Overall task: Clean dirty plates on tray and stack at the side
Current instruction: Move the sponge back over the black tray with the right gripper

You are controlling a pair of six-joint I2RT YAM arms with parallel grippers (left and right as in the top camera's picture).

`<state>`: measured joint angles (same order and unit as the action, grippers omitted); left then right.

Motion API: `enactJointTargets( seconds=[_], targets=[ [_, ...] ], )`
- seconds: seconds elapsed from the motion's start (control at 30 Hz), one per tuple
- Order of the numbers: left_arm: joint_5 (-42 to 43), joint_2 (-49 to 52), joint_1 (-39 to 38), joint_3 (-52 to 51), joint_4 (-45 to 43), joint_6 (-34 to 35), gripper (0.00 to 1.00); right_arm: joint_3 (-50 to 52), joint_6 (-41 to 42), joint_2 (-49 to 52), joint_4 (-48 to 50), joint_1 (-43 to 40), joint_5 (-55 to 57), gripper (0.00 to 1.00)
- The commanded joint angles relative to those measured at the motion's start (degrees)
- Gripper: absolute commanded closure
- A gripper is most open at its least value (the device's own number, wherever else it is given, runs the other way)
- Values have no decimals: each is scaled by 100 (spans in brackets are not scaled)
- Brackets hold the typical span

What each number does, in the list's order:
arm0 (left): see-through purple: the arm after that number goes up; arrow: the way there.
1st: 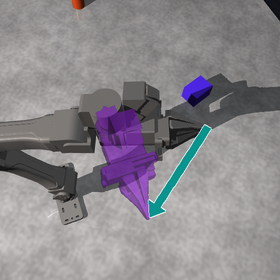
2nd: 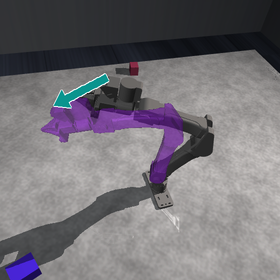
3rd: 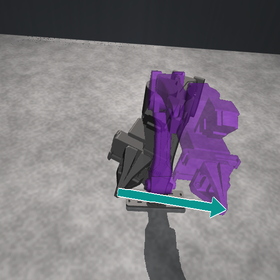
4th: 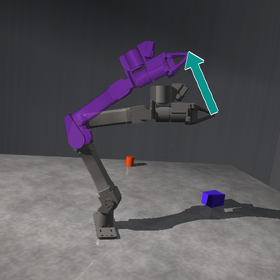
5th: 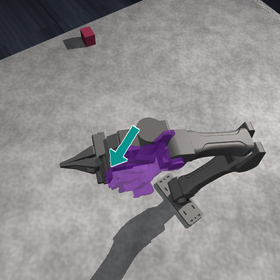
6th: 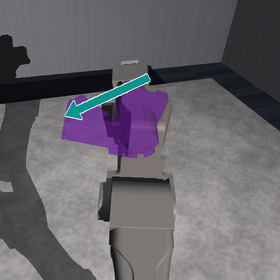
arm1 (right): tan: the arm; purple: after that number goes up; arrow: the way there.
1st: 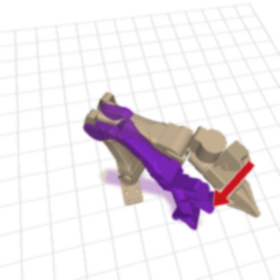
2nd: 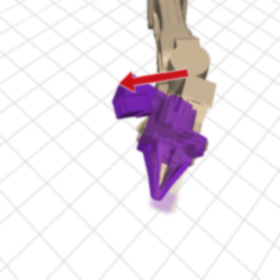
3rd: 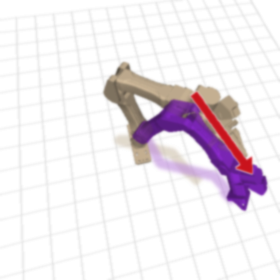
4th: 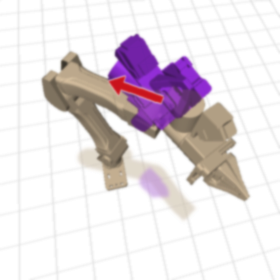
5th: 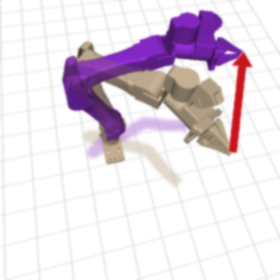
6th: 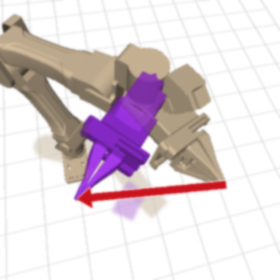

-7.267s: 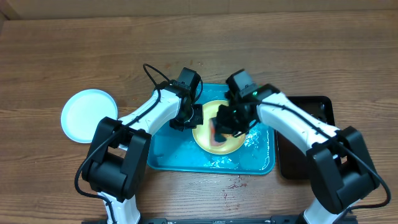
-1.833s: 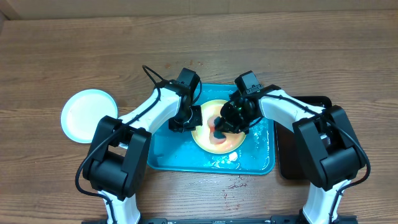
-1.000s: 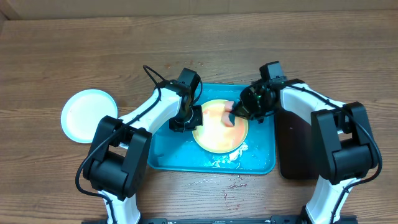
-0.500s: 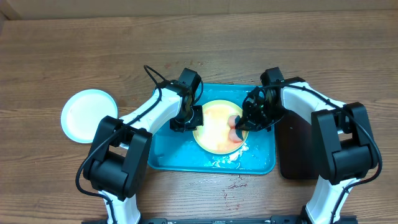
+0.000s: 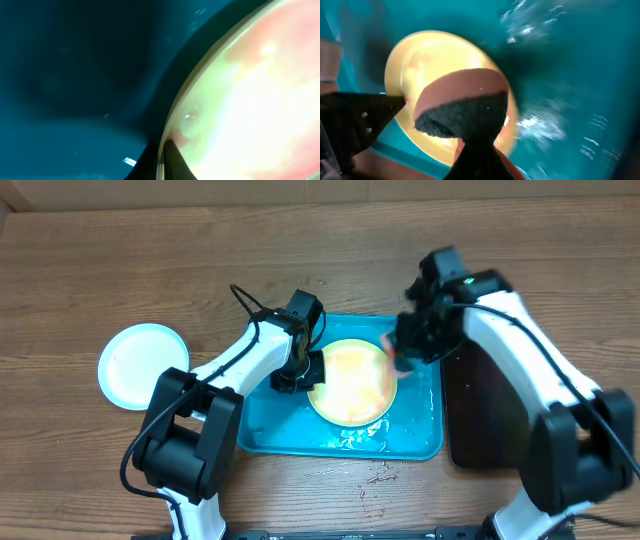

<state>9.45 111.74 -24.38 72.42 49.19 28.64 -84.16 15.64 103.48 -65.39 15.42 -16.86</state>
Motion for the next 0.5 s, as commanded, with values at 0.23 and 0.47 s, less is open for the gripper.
enactJointTargets(
  seconds=[0.23, 0.47],
  targets=[
    [-1906, -960, 2, 291, 1084, 144, 96, -778, 973, -640, -1434, -802, 2002, 96],
    [-2203, -1727, -9, 809, 1620, 116, 95, -673, 949, -638, -1622, -1497, 2004, 96]
  ],
)
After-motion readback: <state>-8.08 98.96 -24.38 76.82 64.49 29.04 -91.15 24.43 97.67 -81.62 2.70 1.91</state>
